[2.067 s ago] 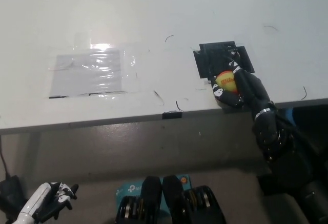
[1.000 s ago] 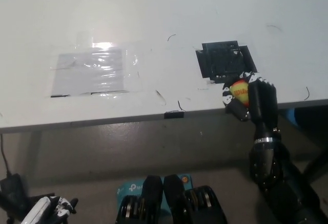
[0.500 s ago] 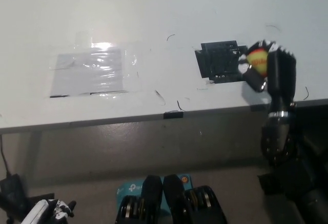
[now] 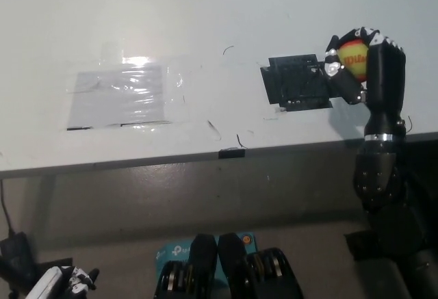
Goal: The robot uses right hand to squeeze a small tennis ball placed on the black area of the table
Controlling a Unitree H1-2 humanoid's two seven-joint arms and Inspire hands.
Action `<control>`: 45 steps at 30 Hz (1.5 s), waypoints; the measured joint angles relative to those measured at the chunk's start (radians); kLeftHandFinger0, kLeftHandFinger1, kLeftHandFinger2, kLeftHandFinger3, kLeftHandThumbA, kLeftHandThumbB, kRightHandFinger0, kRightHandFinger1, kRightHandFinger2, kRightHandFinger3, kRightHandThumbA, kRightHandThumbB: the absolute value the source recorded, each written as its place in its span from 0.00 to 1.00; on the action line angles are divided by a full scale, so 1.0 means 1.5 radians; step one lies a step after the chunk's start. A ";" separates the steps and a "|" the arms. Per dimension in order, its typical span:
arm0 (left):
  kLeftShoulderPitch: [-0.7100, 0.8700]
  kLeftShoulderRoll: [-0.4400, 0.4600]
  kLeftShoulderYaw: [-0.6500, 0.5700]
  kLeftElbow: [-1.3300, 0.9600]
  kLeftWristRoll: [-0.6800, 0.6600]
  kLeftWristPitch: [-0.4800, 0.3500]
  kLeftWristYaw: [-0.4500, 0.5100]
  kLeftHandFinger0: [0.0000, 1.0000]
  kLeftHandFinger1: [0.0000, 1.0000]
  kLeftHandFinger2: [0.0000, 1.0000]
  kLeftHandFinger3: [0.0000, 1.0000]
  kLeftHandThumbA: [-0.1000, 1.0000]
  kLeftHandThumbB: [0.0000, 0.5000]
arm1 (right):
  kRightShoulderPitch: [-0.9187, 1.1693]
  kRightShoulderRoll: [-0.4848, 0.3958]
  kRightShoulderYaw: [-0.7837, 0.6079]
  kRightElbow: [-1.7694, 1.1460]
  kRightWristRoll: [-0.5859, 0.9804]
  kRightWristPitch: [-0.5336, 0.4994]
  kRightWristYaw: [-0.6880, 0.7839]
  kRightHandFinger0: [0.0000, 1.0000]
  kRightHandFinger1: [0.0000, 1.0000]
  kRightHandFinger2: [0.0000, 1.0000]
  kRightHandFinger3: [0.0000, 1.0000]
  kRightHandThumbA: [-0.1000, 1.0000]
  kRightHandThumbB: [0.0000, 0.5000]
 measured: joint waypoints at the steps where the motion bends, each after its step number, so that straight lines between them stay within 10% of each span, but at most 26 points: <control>1: 0.000 0.000 0.001 0.000 0.000 0.000 0.000 0.11 0.09 0.26 0.37 0.70 0.93 | 0.004 0.004 -0.002 -0.002 0.000 0.000 -0.001 0.00 0.00 0.19 0.01 0.00 0.57; 8: 0.003 0.000 0.005 -0.002 0.000 0.000 0.000 0.11 0.09 0.24 0.32 0.72 0.93 | 0.030 0.030 -0.015 -0.020 0.006 -0.002 -0.004 0.00 0.00 0.37 0.23 0.00 0.50; 31: 0.009 0.000 0.007 -0.005 0.001 0.001 0.000 0.12 0.09 0.26 0.34 0.72 1.00 | 0.061 0.044 -0.016 -0.019 -0.010 -0.005 -0.020 0.00 0.02 0.34 0.22 0.00 0.56; 35: 0.009 0.000 0.006 -0.004 0.001 0.000 -0.001 0.12 0.11 0.29 0.36 0.72 0.98 | 0.055 0.033 -0.009 -0.011 -0.012 -0.009 -0.010 0.00 0.08 0.50 0.29 0.00 0.27; 45: 0.008 0.000 0.006 -0.003 0.002 0.001 -0.001 0.14 0.10 0.28 0.37 0.73 1.00 | -0.018 -0.045 0.073 0.039 -0.031 0.037 0.120 0.00 0.20 0.62 0.48 0.00 0.00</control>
